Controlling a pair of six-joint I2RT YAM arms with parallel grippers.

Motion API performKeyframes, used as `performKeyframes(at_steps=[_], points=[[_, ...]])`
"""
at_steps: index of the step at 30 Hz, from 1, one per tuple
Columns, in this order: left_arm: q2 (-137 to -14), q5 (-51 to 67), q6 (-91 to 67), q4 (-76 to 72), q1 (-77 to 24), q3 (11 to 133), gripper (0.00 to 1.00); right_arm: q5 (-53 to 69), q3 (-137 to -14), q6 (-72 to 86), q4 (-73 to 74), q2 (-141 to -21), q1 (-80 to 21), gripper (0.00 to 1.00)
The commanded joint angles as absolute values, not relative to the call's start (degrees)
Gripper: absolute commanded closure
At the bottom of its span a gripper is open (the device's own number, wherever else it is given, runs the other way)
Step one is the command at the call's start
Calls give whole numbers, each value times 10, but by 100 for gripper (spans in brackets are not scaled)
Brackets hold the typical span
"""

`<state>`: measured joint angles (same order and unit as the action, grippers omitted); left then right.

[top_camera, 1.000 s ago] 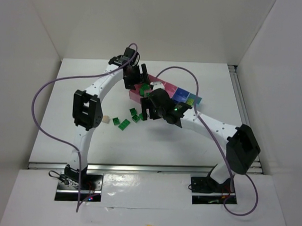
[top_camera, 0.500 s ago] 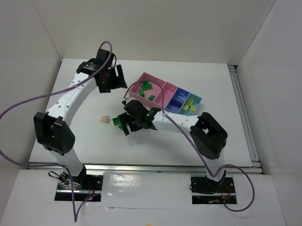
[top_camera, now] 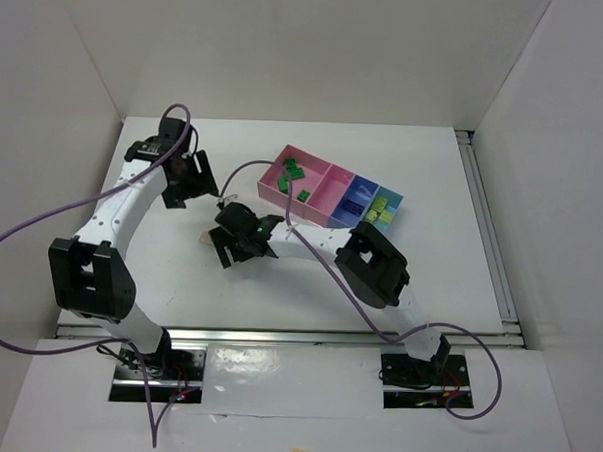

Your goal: Sort the legos into containers by color

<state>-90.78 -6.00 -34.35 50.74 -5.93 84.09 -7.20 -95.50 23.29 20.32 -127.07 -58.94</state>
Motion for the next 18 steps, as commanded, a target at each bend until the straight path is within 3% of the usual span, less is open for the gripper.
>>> performKeyframes(at_steps=[1, 10, 18], points=[[-875, -59, -327, 501, -50, 839, 15, -125, -1006, 257, 247, -1312, -587, 14], [-869, -35, -332, 482, -45, 805, 15, -222, -1044, 294, 297, -1351, -577, 19], [-869, -30, -332, 476, -45, 800, 15, -198, -951, 285, 216, -1290, -571, 48]])
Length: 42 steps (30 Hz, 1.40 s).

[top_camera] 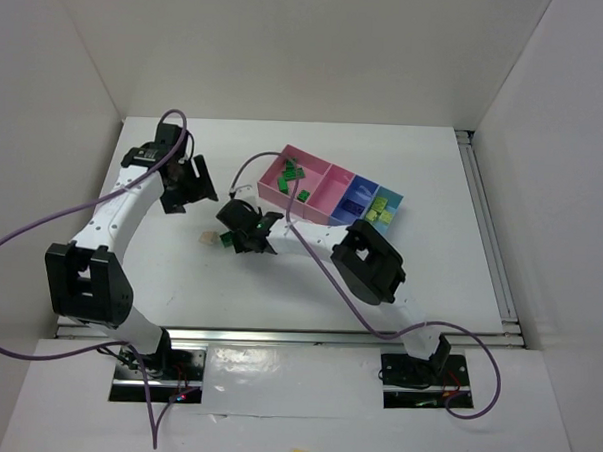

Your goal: Sort the legos into containers by color

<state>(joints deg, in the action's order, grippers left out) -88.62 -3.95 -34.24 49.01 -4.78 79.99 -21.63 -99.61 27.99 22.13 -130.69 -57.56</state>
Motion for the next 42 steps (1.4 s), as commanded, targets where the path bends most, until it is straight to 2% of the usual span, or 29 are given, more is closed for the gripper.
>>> performKeyframes(at_steps=[1, 4, 7, 15, 21, 24, 25, 27, 28, 34, 42], points=[[-869, -30, -332, 476, -45, 800, 15, -192, -945, 279, 201, -1282, -571, 53], [-875, -16, -338, 476, -45, 785, 15, -179, -905, 258, 157, -1231, -571, 70], [-881, 0, -357, 471, -45, 756, 15, -188, -882, 246, 144, -1175, -571, 75], [-861, -14, -445, 440, -106, 652, 15, -246, -868, 228, 163, -1089, -536, 74], [-912, -8, -455, 400, -134, 632, 13, -258, -913, 222, 174, -1122, -462, 73], [-934, -21, -455, 385, -139, 632, 14, -258, -960, 216, 174, -1164, -427, 66], [-941, -28, -455, 380, -139, 639, 14, -258, -973, 216, 179, -1184, -419, 59], [-965, -40, -455, 380, -139, 644, 17, -252, -1003, 208, 179, -1193, -400, 33], [-971, -40, -455, 374, -139, 650, 17, -252, -1003, 208, 179, -1199, -400, 29], [-1033, -47, -443, 368, -139, 689, 30, -252, -940, 208, 162, -1130, -382, 23], [-1065, -22, -425, 368, -144, 752, 70, -234, -772, 231, 156, -986, -377, 23]])
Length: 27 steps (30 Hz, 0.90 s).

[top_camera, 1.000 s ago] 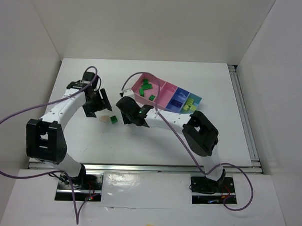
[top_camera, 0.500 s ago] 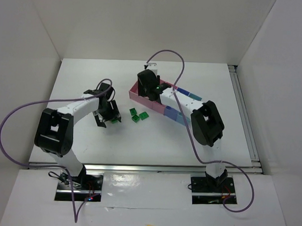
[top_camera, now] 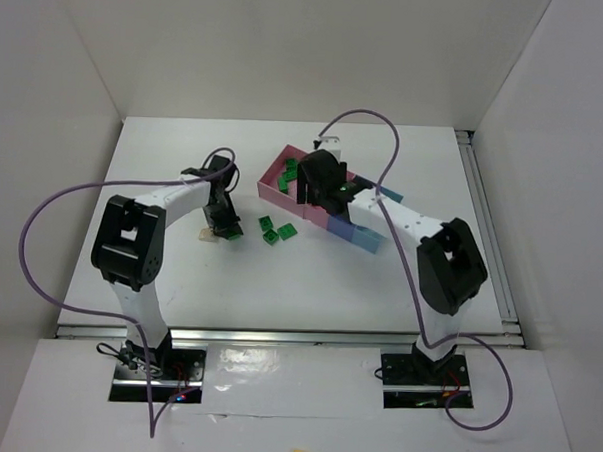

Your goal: Sort the legos into containers by color

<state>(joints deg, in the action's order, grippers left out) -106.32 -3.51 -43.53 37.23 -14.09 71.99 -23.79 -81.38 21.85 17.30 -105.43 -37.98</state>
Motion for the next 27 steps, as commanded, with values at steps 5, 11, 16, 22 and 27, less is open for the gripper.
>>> performKeyframes(at_steps=[5, 11, 16, 22, 27], points=[[-1051, 8, -404, 381, -155, 805, 80, -234, -672, 243, 142, -903, -377, 23], [-1098, 55, -399, 387, -173, 953, 80, -213, -625, 238, 136, -867, -402, 23], [-1207, 69, -394, 433, -185, 1144, 59, -212, -620, 219, 136, -874, -454, 21], [-1303, 83, -378, 514, -191, 1331, 17, -173, -649, 207, 131, -925, -481, 17], [-1227, 46, -372, 497, -196, 1262, 10, -112, -700, 196, 115, -990, -511, 17]])
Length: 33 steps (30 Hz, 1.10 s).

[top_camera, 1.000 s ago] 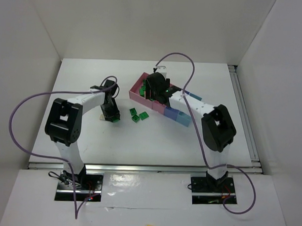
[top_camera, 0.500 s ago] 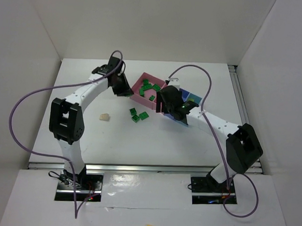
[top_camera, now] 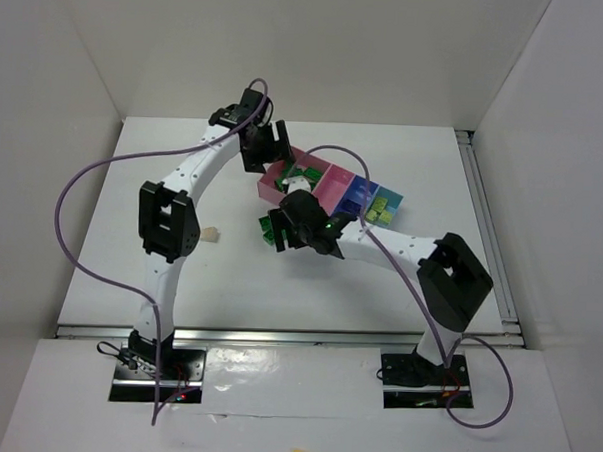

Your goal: Sort the legos into containers by color

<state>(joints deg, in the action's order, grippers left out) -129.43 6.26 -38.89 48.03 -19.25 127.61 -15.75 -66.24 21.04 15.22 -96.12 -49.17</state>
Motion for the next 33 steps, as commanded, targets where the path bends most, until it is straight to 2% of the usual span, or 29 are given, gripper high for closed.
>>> performKeyframes(at_steps=[1, 6, 11, 15, 26, 30, 33], points=[[-1214, 39, -372, 497, -196, 1252, 10, -98, -700, 196, 109, -999, -512, 17], [-1133, 4, -372, 497, -196, 1170, 13, -24, -727, 185, 78, -1063, -517, 19], [-1071, -16, -372, 497, -196, 1136, 13, -26, -750, 179, 55, -1105, -517, 19], [-1046, -23, -372, 502, -190, 1110, 13, -52, -801, 179, 96, -1159, -517, 18], [-1041, -12, -372, 502, -183, 1094, 13, -105, -837, 179, 114, -1211, -501, 11], [-1041, -12, -372, 502, -183, 1089, 13, -110, -869, 174, 120, -1239, -496, 11], [-1041, -12, -372, 502, -183, 1084, 13, -99, -880, 174, 120, -1245, -496, 17]])
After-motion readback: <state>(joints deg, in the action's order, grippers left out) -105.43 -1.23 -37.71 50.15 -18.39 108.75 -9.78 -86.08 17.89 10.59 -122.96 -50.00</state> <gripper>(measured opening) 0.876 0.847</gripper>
